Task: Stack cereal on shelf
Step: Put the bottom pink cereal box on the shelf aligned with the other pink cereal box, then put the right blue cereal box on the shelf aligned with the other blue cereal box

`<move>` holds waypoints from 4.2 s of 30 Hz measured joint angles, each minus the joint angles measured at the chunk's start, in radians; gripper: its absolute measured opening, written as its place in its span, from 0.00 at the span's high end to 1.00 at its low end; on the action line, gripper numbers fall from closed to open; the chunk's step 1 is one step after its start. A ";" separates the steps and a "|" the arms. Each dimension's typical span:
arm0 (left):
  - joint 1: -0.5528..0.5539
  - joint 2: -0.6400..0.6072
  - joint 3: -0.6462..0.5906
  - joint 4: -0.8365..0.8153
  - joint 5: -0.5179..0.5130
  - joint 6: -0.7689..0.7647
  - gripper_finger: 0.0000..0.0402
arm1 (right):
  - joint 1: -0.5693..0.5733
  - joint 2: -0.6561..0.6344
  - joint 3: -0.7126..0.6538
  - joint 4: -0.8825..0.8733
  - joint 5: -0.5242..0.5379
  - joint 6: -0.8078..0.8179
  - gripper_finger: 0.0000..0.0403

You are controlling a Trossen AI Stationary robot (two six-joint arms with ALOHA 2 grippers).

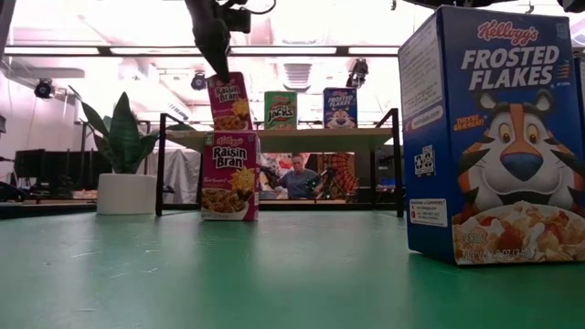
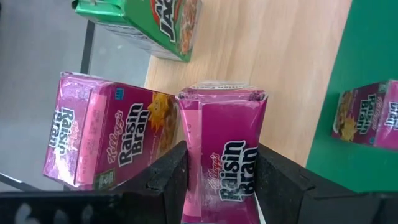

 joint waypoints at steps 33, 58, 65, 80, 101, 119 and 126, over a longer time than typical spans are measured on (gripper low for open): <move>-0.019 0.000 0.121 0.124 0.007 -0.052 0.49 | 0.000 0.000 0.000 -0.001 0.000 -0.005 0.97; -0.090 0.061 -0.021 0.256 -0.224 -0.189 0.78 | 0.000 0.000 0.000 -0.007 0.001 -0.005 0.97; -0.095 0.056 -0.021 0.205 -0.223 -0.189 0.78 | 0.000 0.000 0.000 -0.007 0.001 -0.005 0.97; -0.193 -0.029 -0.021 0.202 -0.221 -0.233 0.78 | 0.000 0.000 0.000 -0.008 0.001 -0.009 0.97; -0.730 -0.262 -0.452 0.640 -0.125 -0.284 0.78 | 0.000 0.000 0.000 0.010 -0.027 0.208 0.97; -0.826 -0.686 -0.897 1.101 -0.239 -0.152 0.78 | 0.003 0.200 0.252 -0.395 -0.159 0.781 0.97; -0.826 -0.789 -0.995 1.140 -0.415 -0.141 0.78 | 0.019 0.358 0.552 -1.004 -0.209 1.135 0.97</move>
